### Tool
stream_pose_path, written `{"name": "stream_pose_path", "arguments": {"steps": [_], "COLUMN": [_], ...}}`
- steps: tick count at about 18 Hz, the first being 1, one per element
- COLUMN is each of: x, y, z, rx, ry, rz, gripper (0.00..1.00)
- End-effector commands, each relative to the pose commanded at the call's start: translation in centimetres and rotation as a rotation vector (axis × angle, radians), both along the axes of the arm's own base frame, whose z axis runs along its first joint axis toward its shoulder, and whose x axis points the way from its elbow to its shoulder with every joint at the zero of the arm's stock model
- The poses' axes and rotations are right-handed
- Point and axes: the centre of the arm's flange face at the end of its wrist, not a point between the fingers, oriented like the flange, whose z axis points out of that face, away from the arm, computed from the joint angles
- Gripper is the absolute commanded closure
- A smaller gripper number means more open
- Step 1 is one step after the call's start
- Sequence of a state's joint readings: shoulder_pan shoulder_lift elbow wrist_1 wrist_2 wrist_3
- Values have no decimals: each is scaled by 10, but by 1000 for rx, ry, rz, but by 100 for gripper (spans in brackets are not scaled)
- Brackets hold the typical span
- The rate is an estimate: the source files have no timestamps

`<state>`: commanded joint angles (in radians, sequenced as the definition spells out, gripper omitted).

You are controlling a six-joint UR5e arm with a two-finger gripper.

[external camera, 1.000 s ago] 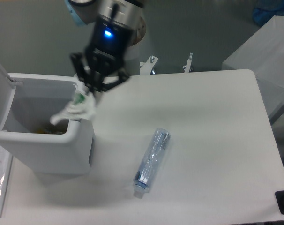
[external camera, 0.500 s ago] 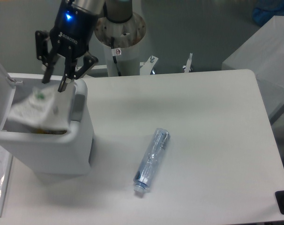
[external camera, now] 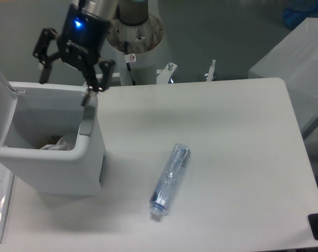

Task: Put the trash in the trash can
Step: 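Move the gripper back over the clear water bottle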

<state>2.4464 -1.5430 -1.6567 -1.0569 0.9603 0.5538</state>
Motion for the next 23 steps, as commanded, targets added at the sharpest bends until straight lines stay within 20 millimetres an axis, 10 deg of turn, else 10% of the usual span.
{"name": "stream_pose_path", "arguments": {"steps": [5, 10, 17, 23], "x": [-115, -187, -177, -157], "y": [-19, 5, 96, 92], "z": [-55, -136, -244, -287], "rx": [-57, -295, -474, -663], "ry": [-72, -40, -47, -109], "rz": [147, 217, 94, -10], "gripper": [0, 0, 0, 0]}}
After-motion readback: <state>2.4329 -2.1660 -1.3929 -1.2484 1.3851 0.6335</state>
